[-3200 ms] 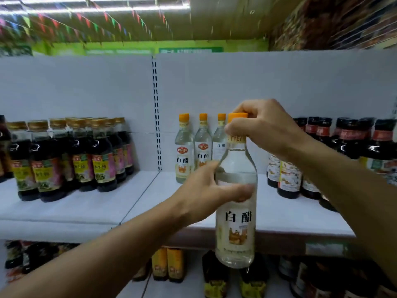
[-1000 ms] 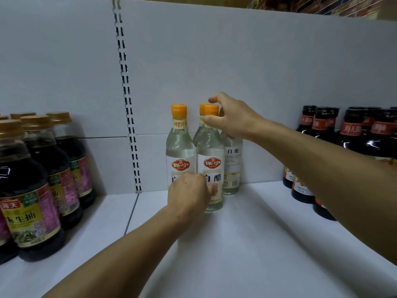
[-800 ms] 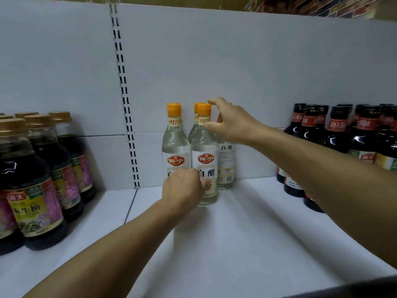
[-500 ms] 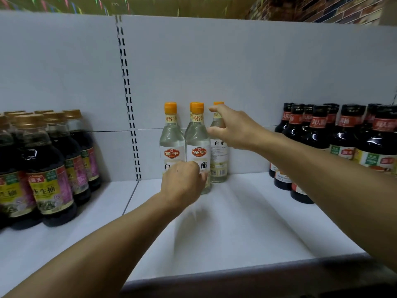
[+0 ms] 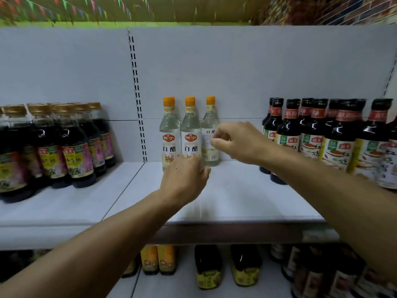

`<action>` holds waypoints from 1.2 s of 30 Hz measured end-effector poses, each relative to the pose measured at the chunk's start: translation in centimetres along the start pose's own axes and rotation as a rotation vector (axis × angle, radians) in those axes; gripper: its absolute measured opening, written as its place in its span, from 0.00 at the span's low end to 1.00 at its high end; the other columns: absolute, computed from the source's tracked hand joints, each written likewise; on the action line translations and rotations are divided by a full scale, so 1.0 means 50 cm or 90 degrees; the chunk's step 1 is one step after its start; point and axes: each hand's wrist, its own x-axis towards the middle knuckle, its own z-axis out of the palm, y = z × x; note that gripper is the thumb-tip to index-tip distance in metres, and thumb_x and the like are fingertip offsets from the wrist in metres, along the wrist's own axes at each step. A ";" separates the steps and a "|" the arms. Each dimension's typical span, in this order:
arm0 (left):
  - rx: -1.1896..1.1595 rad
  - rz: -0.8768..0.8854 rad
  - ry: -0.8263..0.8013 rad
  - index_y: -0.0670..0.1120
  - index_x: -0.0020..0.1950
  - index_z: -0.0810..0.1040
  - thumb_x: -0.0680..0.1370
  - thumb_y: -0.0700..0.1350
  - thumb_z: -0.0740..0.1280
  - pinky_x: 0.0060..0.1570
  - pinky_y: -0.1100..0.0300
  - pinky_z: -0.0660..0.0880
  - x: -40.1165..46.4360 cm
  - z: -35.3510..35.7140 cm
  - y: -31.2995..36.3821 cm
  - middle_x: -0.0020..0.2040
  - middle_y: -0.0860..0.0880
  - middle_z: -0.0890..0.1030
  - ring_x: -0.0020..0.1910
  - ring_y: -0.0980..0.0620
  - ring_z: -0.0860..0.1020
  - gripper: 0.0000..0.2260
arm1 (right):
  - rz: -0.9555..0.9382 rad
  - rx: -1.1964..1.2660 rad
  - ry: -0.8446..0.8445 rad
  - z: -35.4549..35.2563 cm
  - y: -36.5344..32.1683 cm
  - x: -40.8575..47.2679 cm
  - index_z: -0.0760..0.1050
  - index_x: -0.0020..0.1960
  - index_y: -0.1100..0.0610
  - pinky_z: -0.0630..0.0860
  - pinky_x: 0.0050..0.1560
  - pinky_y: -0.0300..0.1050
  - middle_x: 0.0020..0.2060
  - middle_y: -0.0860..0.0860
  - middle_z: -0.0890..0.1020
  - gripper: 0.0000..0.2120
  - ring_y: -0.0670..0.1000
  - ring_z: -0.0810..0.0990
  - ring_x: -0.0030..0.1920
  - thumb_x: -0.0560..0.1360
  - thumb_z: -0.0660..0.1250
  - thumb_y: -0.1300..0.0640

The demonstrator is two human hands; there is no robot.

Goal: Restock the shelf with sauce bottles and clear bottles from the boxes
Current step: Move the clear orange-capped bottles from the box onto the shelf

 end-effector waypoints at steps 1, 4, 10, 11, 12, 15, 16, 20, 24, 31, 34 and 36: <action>-0.003 -0.006 0.001 0.50 0.38 0.69 0.79 0.52 0.63 0.31 0.59 0.65 -0.013 -0.004 0.007 0.39 0.51 0.75 0.35 0.49 0.72 0.12 | -0.012 -0.006 0.001 -0.002 -0.003 -0.015 0.78 0.46 0.55 0.78 0.45 0.54 0.38 0.47 0.80 0.09 0.50 0.78 0.38 0.78 0.65 0.50; -0.013 -0.029 -0.003 0.48 0.41 0.76 0.78 0.54 0.64 0.35 0.58 0.68 -0.052 -0.013 0.025 0.40 0.51 0.78 0.39 0.48 0.75 0.11 | -0.039 0.001 -0.011 -0.002 -0.014 -0.057 0.76 0.42 0.55 0.77 0.41 0.50 0.34 0.45 0.76 0.10 0.47 0.77 0.35 0.78 0.65 0.51; -0.072 -0.049 -0.050 0.50 0.40 0.77 0.78 0.54 0.66 0.37 0.57 0.70 -0.121 -0.032 0.059 0.38 0.51 0.81 0.40 0.49 0.77 0.10 | -0.041 0.041 -0.043 0.015 -0.034 -0.130 0.77 0.41 0.56 0.74 0.39 0.46 0.31 0.44 0.76 0.09 0.43 0.76 0.33 0.77 0.66 0.52; -0.080 -0.047 -0.061 0.50 0.39 0.76 0.78 0.54 0.66 0.37 0.57 0.69 -0.131 -0.034 0.062 0.37 0.51 0.80 0.39 0.50 0.76 0.10 | -0.040 0.043 -0.052 0.019 -0.038 -0.140 0.77 0.41 0.56 0.74 0.40 0.47 0.31 0.44 0.76 0.09 0.43 0.76 0.33 0.77 0.67 0.52; -0.089 -0.046 -0.071 0.50 0.38 0.76 0.78 0.53 0.66 0.36 0.57 0.69 -0.142 -0.037 0.065 0.36 0.51 0.80 0.38 0.50 0.76 0.11 | -0.039 0.046 -0.061 0.023 -0.042 -0.150 0.77 0.41 0.56 0.74 0.40 0.46 0.31 0.44 0.76 0.09 0.42 0.75 0.33 0.77 0.67 0.52; -0.108 -0.039 -0.105 0.47 0.40 0.79 0.79 0.52 0.66 0.39 0.54 0.73 -0.170 -0.039 0.063 0.37 0.50 0.81 0.39 0.50 0.77 0.11 | -0.027 0.060 -0.080 0.038 -0.051 -0.179 0.78 0.41 0.55 0.73 0.39 0.45 0.30 0.43 0.76 0.08 0.41 0.74 0.32 0.77 0.67 0.52; -0.118 -0.034 -0.117 0.47 0.42 0.80 0.79 0.52 0.65 0.40 0.53 0.74 -0.180 -0.040 0.059 0.37 0.50 0.81 0.39 0.50 0.77 0.11 | -0.024 0.059 -0.084 0.044 -0.055 -0.187 0.78 0.41 0.54 0.73 0.38 0.44 0.31 0.42 0.76 0.08 0.41 0.74 0.33 0.77 0.67 0.52; -0.155 -0.020 -0.153 0.48 0.42 0.80 0.79 0.50 0.65 0.40 0.52 0.76 -0.221 -0.042 0.034 0.37 0.50 0.81 0.39 0.50 0.78 0.10 | -0.017 0.033 -0.108 0.074 -0.079 -0.220 0.78 0.42 0.52 0.73 0.43 0.48 0.34 0.43 0.77 0.08 0.48 0.75 0.40 0.77 0.66 0.50; -0.189 0.007 -0.209 0.51 0.50 0.82 0.79 0.48 0.65 0.45 0.53 0.77 -0.269 -0.043 -0.008 0.42 0.51 0.83 0.43 0.52 0.80 0.07 | 0.013 0.052 -0.133 0.115 -0.115 -0.250 0.78 0.42 0.52 0.75 0.43 0.48 0.35 0.43 0.77 0.08 0.45 0.75 0.37 0.77 0.66 0.50; -0.221 0.003 -0.279 0.49 0.44 0.80 0.80 0.48 0.65 0.39 0.51 0.78 -0.382 -0.013 -0.081 0.35 0.53 0.80 0.36 0.55 0.78 0.07 | 0.062 0.099 -0.180 0.213 -0.167 -0.329 0.77 0.40 0.50 0.72 0.35 0.42 0.32 0.44 0.78 0.09 0.42 0.76 0.35 0.78 0.66 0.49; -0.221 -0.006 -0.314 0.48 0.40 0.78 0.80 0.47 0.65 0.38 0.53 0.77 -0.438 0.023 -0.107 0.35 0.50 0.80 0.36 0.53 0.78 0.09 | 0.107 0.123 -0.216 0.267 -0.170 -0.382 0.76 0.40 0.51 0.75 0.35 0.46 0.33 0.46 0.78 0.10 0.44 0.76 0.33 0.78 0.66 0.50; -0.214 -0.013 -0.347 0.48 0.41 0.79 0.80 0.48 0.65 0.37 0.52 0.76 -0.472 0.050 -0.123 0.35 0.50 0.80 0.35 0.53 0.77 0.09 | 0.135 0.131 -0.234 0.303 -0.164 -0.420 0.74 0.38 0.50 0.74 0.33 0.45 0.32 0.46 0.76 0.10 0.43 0.75 0.33 0.78 0.66 0.50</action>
